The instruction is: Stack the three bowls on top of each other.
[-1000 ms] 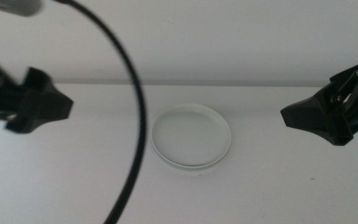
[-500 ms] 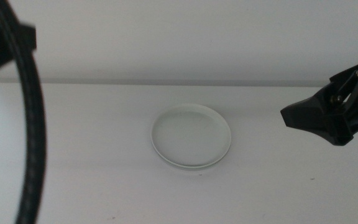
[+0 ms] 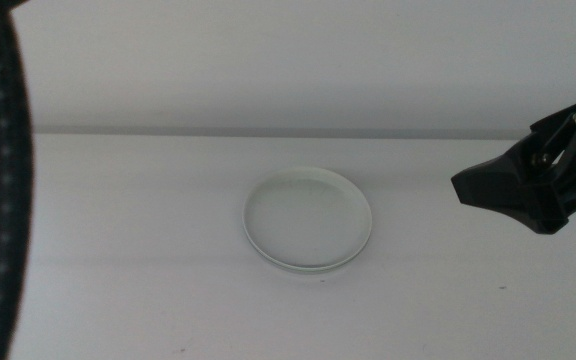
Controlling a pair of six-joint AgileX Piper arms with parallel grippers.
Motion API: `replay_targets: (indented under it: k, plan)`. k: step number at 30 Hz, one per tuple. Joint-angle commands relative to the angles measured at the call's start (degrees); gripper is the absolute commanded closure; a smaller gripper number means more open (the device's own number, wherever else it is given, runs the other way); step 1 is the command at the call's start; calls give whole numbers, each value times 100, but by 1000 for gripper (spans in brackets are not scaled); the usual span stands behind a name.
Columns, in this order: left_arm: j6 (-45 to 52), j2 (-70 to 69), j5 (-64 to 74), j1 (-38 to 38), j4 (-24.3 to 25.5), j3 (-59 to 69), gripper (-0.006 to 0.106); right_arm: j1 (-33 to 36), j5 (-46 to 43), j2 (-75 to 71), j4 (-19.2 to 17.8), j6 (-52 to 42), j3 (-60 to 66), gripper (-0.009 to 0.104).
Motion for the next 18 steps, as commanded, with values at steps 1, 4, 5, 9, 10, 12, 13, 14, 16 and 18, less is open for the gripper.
replay_targets:
  k: [1, 4, 5, 9, 10, 12, 13, 14, 16, 18]
  plan:
    - [-8, -43, -280, 6, 12, 219, 7, 4, -40, -26, -97, -49, 21, 6]
    - [-8, -230, -1070, 6, 173, 903, 7, -70, -426, -246, -97, -49, 286, 6]
    - [-8, -345, -1336, 6, 282, 1171, 7, -166, -731, -400, -114, -49, 523, 6]
    - [-8, -957, -2188, 279, 536, 2661, 7, -736, -1938, -1069, -114, -49, 1797, 6]
    - [-8, -1178, -2214, 412, 536, 3012, 7, -926, -2342, -1287, -168, -49, 2208, 6]
    - [-8, -1603, -2189, 668, 525, 3594, 7, -1288, -3037, -1769, -270, -49, 2959, 6]
    - [-8, -1843, -2190, 809, 500, 3884, 7, -1496, -3338, -2024, -344, -49, 3342, 6]
    - [-8, -2038, -2190, 937, 502, 4100, 7, -1709, -3567, -2277, -344, -49, 3689, 6]
    - [-8, -2534, -2190, 1160, 502, 4574, 7, -2134, -3821, -2737, -344, -49, 4279, 6]
    - [-8, -2890, -2190, 1319, 502, 4963, 7, -2478, -3831, -3195, -344, -49, 4691, 6]
